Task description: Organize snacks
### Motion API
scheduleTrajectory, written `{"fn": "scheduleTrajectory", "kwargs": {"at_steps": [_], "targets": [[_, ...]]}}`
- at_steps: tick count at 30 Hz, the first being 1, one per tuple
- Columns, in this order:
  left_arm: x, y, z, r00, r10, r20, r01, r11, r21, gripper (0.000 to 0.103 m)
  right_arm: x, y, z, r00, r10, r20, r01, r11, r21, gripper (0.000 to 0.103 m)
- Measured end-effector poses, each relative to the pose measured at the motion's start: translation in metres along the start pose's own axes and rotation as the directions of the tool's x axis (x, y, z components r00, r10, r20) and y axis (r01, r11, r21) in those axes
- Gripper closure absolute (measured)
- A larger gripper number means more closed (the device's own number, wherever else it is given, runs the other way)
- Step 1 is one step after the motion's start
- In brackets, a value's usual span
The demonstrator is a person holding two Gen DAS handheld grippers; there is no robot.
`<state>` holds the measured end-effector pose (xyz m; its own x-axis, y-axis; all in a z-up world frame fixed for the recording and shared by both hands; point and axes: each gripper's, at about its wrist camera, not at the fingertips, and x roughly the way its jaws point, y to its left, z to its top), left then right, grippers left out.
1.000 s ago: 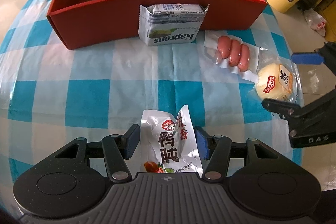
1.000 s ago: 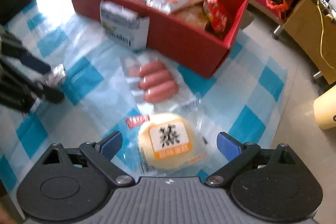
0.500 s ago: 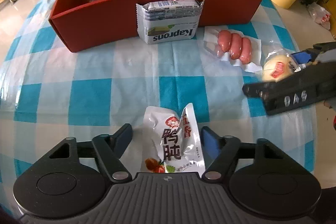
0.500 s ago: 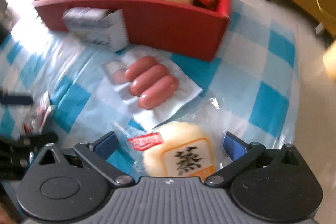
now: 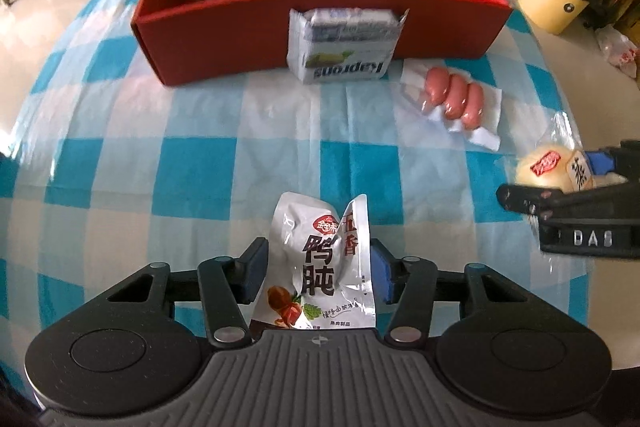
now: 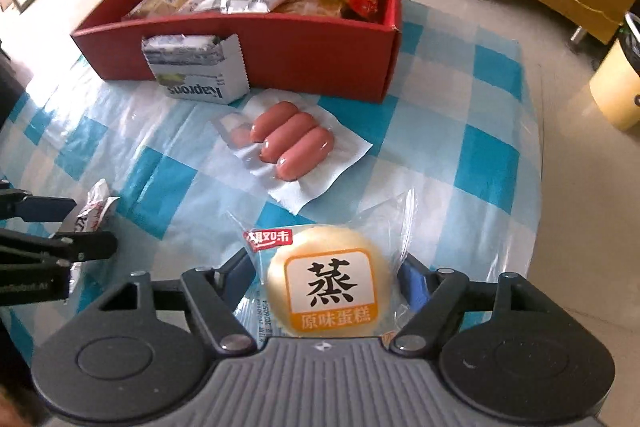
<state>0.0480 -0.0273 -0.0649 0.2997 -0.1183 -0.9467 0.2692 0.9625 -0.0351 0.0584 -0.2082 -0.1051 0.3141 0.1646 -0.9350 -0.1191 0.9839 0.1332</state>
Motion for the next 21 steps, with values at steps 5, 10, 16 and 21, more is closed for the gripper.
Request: {"fn": "scheduleTrajectory", "kwargs": {"at_steps": [5, 10, 16, 21], "targets": [[-0.011, -0.005, 0.005, 0.999, 0.009, 0.048, -0.01, 1.0, 0.01, 0.043, -0.021, 0.011, -0.005, 0.998, 0.024, 0.065, -0.025, 1.0, 0.018, 0.032], [-0.02, -0.006, 0.009, 0.996, 0.028, 0.085, -0.03, 0.999, 0.013, 0.042, -0.026, 0.02, -0.002, 0.994, 0.02, 0.108, -0.022, 1.0, 0.019, 0.032], [-0.025, -0.005, 0.016, 0.993, 0.042, 0.112, -0.042, 0.999, -0.001, 0.042, -0.032, 0.02, 0.011, 0.987, 0.024, 0.156, -0.03, 0.999, 0.037, 0.032], [-0.031, -0.003, 0.02, 0.989, 0.052, 0.139, -0.051, 0.999, -0.011, 0.042, -0.037, 0.02, 0.021, 0.981, 0.034, 0.191, -0.044, 0.998, 0.046, 0.032]]}}
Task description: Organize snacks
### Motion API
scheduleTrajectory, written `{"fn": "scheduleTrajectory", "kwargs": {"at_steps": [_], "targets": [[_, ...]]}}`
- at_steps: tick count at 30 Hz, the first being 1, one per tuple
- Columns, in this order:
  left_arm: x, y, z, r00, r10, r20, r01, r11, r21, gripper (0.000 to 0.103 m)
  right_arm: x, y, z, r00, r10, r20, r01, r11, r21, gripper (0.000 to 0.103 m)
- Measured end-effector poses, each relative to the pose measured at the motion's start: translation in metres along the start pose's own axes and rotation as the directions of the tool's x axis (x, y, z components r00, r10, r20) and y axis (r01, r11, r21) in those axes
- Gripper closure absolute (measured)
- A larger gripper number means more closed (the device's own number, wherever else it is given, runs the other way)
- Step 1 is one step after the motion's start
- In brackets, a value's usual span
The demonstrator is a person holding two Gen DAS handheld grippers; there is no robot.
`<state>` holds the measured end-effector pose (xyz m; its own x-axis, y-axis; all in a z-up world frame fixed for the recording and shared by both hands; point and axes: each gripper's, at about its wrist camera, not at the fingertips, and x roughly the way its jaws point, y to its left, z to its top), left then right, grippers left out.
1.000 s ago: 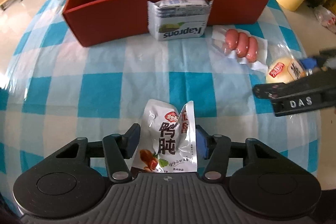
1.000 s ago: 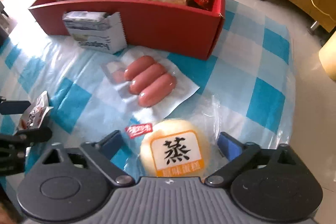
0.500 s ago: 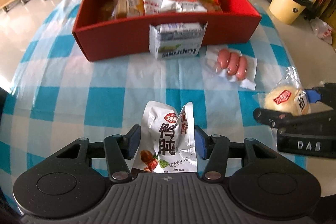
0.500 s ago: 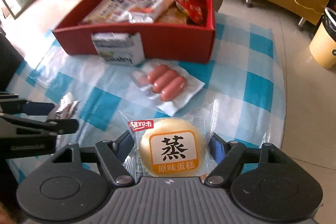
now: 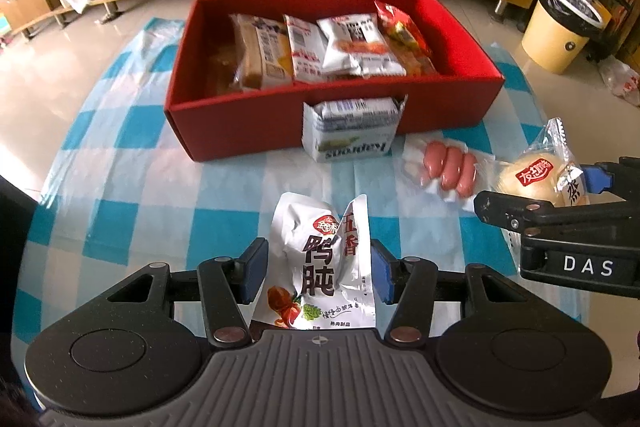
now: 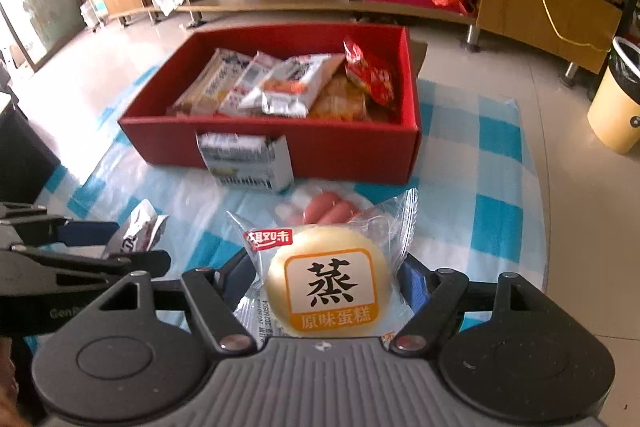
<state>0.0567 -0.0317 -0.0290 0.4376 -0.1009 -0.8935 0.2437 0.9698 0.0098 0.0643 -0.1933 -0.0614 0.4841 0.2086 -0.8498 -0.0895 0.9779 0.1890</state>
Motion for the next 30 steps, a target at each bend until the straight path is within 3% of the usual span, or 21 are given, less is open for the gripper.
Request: {"fn": "scheduleTrajectory", "kwargs": {"at_steps": [17, 30], "targets": [[-0.017, 0.004, 0.019, 0.996, 0.017, 0.089, -0.016, 1.0, -0.013, 0.042, -0.013, -0.002, 0.009, 0.997, -0.007, 0.081, 0.006, 1.0, 0.015, 0.032], [-0.023, -0.001, 0.049, 0.987, 0.038, 0.156, -0.037, 0.999, -0.007, 0.042, -0.025, -0.004, 0.042, 0.982, 0.003, 0.187, -0.009, 0.999, 0.031, 0.032]]}}
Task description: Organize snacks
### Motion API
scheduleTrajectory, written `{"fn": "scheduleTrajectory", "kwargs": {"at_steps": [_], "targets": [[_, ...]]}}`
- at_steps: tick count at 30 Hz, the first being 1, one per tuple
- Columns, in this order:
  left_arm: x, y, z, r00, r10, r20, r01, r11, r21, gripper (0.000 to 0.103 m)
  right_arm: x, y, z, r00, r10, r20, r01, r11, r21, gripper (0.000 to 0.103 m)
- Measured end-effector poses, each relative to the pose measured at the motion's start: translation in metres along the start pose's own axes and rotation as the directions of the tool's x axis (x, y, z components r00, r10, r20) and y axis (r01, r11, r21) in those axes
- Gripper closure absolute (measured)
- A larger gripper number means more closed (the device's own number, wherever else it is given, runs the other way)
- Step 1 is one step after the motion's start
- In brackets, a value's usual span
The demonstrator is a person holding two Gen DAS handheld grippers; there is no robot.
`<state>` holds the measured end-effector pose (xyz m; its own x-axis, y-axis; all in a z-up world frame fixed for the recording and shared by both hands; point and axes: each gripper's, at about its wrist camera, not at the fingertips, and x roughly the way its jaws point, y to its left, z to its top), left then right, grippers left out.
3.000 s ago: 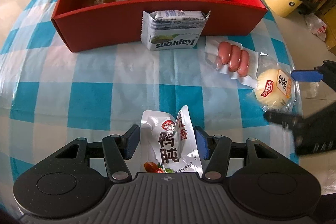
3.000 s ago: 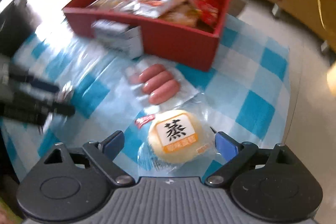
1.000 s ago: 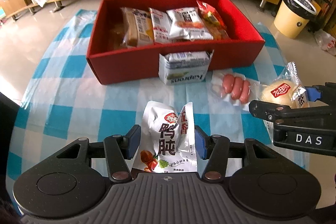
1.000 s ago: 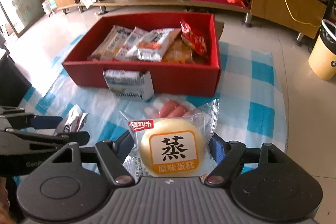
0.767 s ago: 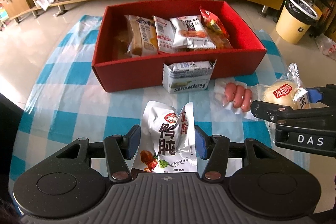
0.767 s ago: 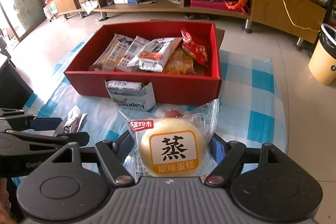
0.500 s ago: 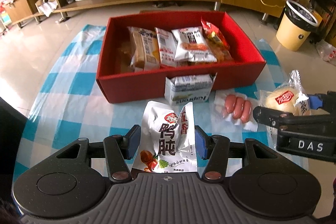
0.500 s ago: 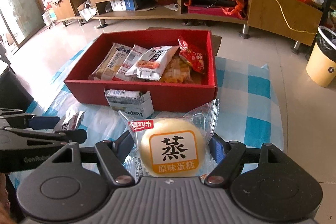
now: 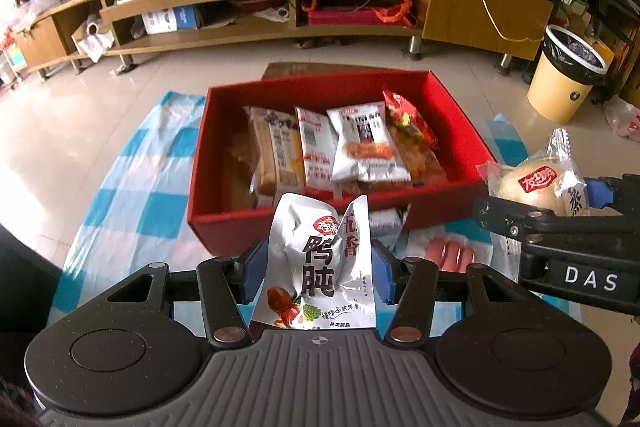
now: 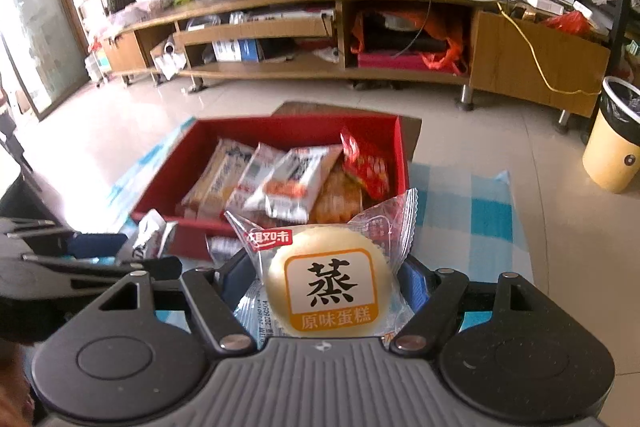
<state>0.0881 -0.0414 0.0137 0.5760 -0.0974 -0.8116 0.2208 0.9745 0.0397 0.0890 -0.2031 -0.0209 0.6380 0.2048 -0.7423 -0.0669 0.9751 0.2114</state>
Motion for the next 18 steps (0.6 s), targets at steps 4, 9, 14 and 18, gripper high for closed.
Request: {"fn": "scheduleTrajectory", "kwargs": {"at_steps": [4, 9, 14, 18], "targets": [[0.006, 0.001, 0.014, 1.0, 0.014, 0.011, -0.014, 1.0, -0.003, 0.042, 0.007, -0.003, 0.013, 1.0, 0.001, 0.014, -0.002, 1.0, 0.017, 0.032], [0.016, 0.001, 0.031, 0.999, 0.033, 0.021, -0.033, 0.999, -0.003, 0.042, 0.017, -0.005, 0.031, 0.999, 0.007, 0.04, -0.009, 0.999, 0.035, 0.032], [0.026, 0.004, 0.045, 0.998, 0.049, 0.027, -0.048, 0.999, -0.013, 0.042, 0.029, -0.01, 0.044, 0.999, 0.009, 0.049, -0.012, 0.998, 0.058, 0.032], [0.033, 0.007, 0.054, 0.998, 0.056, 0.027, -0.056, 0.998, -0.016, 0.042, 0.037, -0.011, 0.051, 0.999, 0.011, 0.052, -0.014, 0.998, 0.068, 0.032]]}}
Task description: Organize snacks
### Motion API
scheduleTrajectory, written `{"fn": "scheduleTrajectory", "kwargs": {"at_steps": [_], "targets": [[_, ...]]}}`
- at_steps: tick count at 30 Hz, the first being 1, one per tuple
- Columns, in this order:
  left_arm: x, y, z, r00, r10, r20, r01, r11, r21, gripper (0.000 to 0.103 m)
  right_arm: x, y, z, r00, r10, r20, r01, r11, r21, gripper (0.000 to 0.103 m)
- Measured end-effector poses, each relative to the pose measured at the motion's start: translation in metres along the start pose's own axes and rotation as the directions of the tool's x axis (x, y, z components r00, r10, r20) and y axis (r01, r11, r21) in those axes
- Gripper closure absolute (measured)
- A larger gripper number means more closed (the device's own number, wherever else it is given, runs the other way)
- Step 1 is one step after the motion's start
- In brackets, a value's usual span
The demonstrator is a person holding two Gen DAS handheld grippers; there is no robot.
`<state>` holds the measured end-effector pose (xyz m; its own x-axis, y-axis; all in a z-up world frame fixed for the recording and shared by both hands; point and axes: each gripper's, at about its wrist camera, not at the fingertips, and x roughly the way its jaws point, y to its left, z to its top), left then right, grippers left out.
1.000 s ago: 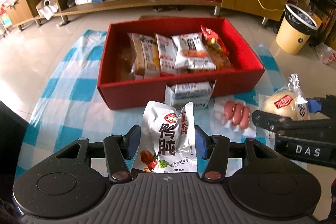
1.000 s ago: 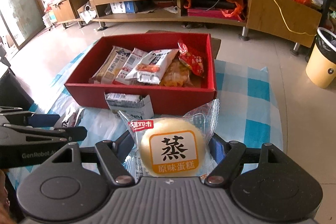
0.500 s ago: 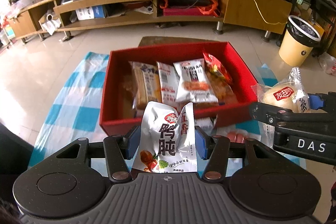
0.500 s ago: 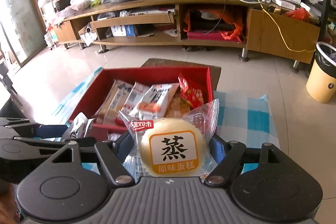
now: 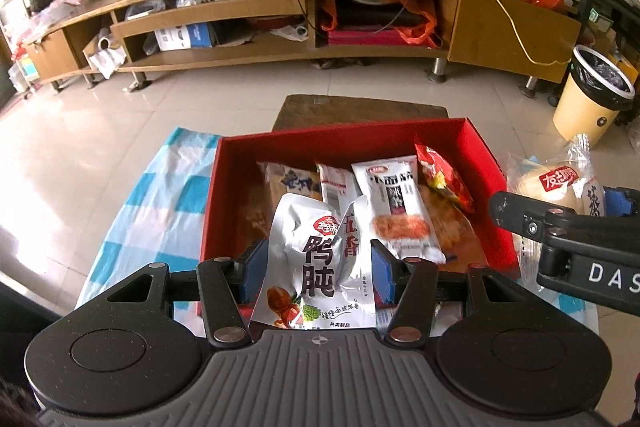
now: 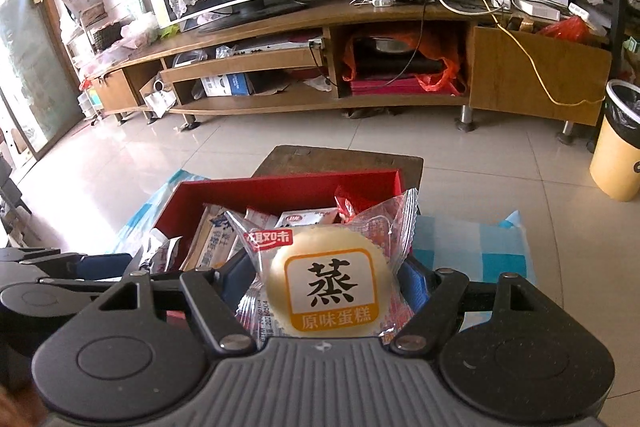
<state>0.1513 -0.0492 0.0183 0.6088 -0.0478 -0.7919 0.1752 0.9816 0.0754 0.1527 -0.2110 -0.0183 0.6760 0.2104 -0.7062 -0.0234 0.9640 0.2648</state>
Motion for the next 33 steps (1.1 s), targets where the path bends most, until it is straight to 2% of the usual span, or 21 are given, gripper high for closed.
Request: {"fn": "scheduleTrajectory", "kwargs": {"at_steps": [19, 33], "targets": [[0.021, 0.001, 0.026, 1.0, 0.026, 0.011, -0.026, 1.0, -0.004, 0.041, 0.034, -0.009, 0.02, 1.0, -0.018, -0.002, 0.018, 0.999, 0.028, 0.032], [0.051, 0.007, 0.039, 0.998, 0.056, -0.019, -0.057, 0.998, -0.018, 0.041, 0.07, -0.015, 0.028, 0.998, -0.032, -0.049, 0.034, 0.999, 0.039, 0.032]]}}
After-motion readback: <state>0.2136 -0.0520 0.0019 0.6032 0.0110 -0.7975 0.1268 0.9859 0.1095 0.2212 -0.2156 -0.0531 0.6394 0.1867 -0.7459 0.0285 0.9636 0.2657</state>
